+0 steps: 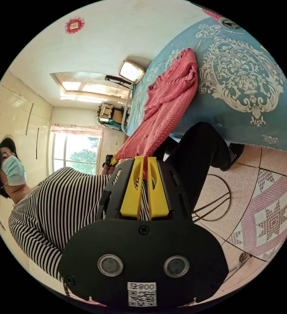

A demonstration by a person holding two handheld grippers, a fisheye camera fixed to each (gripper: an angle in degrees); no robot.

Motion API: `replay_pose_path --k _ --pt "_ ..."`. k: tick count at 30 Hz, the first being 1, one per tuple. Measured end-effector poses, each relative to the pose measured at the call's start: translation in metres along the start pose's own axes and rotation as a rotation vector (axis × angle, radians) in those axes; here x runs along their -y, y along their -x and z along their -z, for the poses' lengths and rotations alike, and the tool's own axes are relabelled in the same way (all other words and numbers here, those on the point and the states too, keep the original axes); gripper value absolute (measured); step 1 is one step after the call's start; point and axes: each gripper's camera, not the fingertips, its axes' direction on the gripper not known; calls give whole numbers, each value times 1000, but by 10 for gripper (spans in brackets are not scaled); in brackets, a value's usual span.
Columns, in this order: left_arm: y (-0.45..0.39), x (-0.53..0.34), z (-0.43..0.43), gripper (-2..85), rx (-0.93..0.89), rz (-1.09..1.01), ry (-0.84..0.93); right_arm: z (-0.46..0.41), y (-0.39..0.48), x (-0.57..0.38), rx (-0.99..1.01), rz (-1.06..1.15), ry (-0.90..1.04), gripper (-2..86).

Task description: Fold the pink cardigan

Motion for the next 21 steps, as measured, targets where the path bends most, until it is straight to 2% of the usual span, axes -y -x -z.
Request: replay_pose_path --k 5,12,21 --pt "-3 19 -1 29 -71 -10 -14 -3 -9 7 78 -35 -14 18" --pt "-36 77 1 29 -116 -86 -20 4 13 60 61 34 17 18" --pt "-98 214 5 28 -146 -187 -94 36 39 198 83 119 -57 18"
